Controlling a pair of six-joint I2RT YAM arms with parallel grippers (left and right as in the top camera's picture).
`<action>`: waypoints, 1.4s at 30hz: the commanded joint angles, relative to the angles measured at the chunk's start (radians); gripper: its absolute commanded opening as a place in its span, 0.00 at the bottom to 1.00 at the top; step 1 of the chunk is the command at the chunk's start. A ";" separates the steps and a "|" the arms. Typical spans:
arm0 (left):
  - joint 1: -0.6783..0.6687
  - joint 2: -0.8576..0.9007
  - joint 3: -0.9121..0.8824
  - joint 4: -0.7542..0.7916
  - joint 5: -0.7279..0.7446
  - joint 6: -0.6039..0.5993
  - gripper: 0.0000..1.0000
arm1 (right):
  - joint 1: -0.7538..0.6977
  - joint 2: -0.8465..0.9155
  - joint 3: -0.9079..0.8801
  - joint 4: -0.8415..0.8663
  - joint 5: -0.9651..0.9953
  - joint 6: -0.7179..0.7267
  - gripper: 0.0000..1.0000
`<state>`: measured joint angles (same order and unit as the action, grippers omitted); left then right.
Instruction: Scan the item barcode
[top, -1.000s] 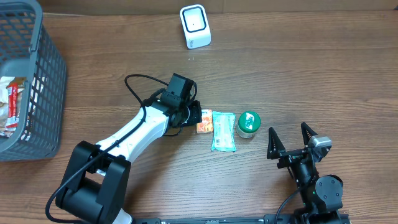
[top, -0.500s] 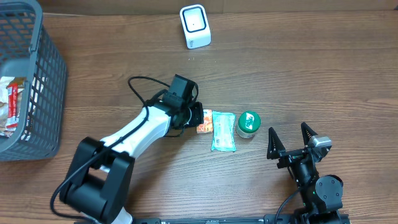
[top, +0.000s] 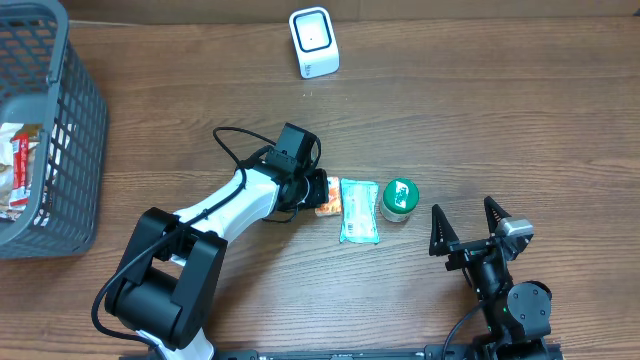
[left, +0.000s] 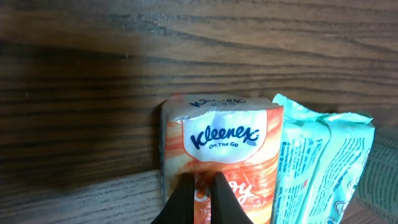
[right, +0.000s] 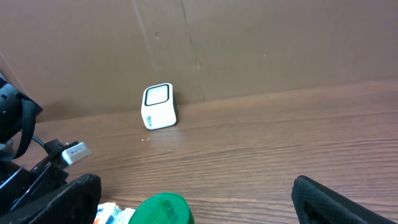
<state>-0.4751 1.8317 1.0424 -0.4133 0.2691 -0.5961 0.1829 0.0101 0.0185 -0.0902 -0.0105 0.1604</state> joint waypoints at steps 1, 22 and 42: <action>0.006 0.023 -0.007 -0.023 -0.006 0.016 0.04 | -0.005 -0.007 -0.011 0.006 0.009 -0.004 1.00; 0.069 0.000 -0.005 -0.051 -0.006 0.013 0.04 | -0.005 -0.007 -0.011 0.006 0.009 -0.004 1.00; 0.141 -0.028 0.021 -0.041 0.136 0.076 0.04 | -0.005 -0.007 -0.011 0.006 0.009 -0.004 1.00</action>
<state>-0.3592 1.8313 1.0420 -0.4572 0.3244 -0.5659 0.1829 0.0101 0.0185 -0.0898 -0.0109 0.1600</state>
